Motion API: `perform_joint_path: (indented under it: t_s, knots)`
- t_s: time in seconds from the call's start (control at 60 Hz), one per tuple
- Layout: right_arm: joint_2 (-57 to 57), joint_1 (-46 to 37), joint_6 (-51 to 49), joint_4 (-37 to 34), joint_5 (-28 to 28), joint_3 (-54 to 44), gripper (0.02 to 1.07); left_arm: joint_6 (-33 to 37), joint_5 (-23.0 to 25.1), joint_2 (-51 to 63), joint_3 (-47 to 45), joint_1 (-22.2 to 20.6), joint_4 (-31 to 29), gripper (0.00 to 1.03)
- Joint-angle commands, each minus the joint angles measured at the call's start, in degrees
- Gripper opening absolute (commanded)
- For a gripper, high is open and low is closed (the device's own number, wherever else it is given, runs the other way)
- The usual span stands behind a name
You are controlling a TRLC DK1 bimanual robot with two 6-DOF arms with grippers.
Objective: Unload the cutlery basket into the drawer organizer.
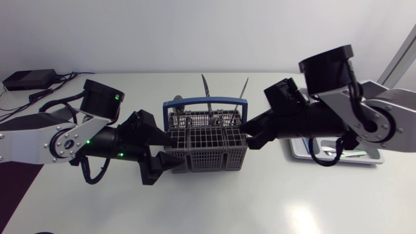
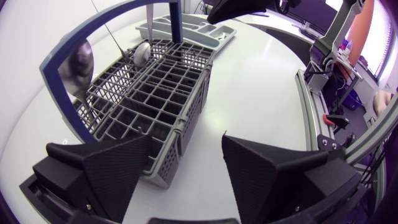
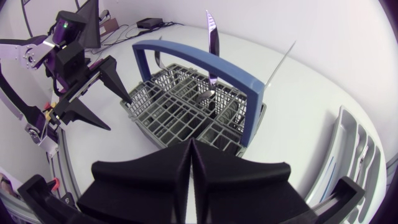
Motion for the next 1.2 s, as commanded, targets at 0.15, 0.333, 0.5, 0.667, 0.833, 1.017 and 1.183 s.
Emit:
perform_joint_path:
  t_s: [0.15, 0.333, 0.5, 0.667, 0.833, 1.017, 1.183]
  knots:
    - [-4.5, -0.3, -1.6, -3.8, -1.7, -4.8, 0.08, -0.6, 0.2, -10.4, 1.1, 5.9, -2.4, 0.92]
    - [-7.0, -0.3, -3.5, -5.2, -2.8, -8.1, 0.08, 2.5, 0.3, -6.0, 1.9, 11.0, -1.4, 0.65]
    - [-6.7, 0.4, -4.7, -5.5, -3.3, -9.7, 0.08, 1.3, 0.3, 2.4, 4.6, 14.0, 2.8, 0.24]
    - [-3.2, 3.1, -5.2, -4.0, -3.7, -10.8, 0.08, -1.5, 0.3, 15.6, 13.1, 16.6, 7.6, 0.23]
    - [2.2, 5.9, -4.8, 0.1, -3.3, -10.7, 0.08, -4.3, 0.3, 25.3, 20.9, 16.8, 9.1, 0.23]
    - [8.7, 6.6, -4.8, 4.0, -2.8, -9.0, 0.08, -6.0, 0.3, 28.3, 24.0, 15.2, 9.7, 0.23]
    - [11.4, 5.9, -4.5, 6.0, -0.8, -7.0, 0.08, -5.1, 1.8, 27.7, 21.8, 13.2, 9.7, 0.23]
